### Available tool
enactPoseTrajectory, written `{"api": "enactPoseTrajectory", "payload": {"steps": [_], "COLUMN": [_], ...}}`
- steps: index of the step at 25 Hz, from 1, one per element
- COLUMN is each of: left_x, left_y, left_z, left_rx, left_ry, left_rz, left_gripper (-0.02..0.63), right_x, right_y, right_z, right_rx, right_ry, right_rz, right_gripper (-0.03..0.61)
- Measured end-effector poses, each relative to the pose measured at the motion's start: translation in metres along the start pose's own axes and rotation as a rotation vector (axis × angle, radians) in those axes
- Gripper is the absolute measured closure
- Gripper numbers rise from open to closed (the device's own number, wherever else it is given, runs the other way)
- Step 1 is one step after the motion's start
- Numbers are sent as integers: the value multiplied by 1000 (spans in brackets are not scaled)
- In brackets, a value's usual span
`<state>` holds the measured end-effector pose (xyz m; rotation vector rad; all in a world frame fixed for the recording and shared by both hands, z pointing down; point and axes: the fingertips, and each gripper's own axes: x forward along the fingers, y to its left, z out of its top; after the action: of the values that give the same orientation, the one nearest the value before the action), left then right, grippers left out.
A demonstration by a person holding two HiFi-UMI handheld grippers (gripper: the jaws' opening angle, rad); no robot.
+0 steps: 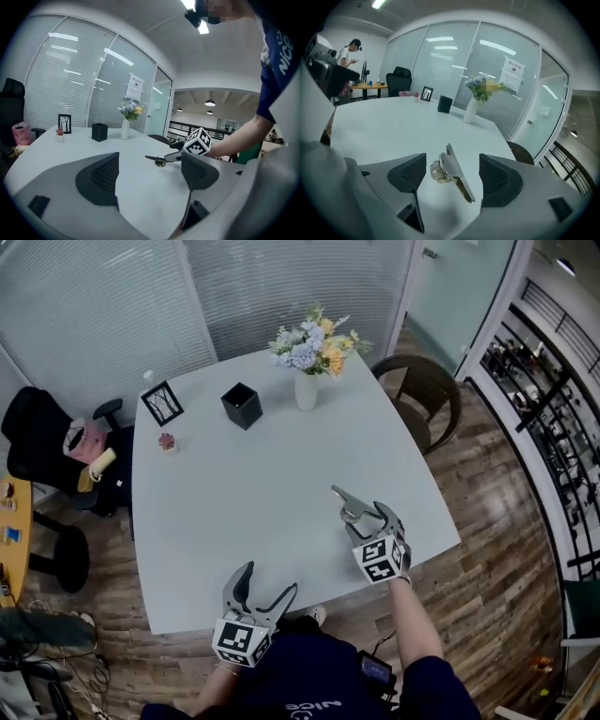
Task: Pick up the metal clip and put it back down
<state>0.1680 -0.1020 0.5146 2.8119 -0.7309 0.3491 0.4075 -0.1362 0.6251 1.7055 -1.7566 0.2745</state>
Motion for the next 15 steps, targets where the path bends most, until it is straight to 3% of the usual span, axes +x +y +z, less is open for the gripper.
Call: {"api": "enactPoseTrajectory", "payload": {"steps": [5,15], "left_x": [-9,-17], "left_y": [13,31], "left_z": [3,4], "left_rx": [3,-33], "left_ry": [13,18], "left_rz": [32,72], "left_gripper": [215,215], "right_x": [32,63], "right_y": [-7,-5], "right_z": [-17,-36], "right_rx": [16,-130], "right_ry": [76,183], "right_rz": [14,-3], "right_gripper": [244,282]}}
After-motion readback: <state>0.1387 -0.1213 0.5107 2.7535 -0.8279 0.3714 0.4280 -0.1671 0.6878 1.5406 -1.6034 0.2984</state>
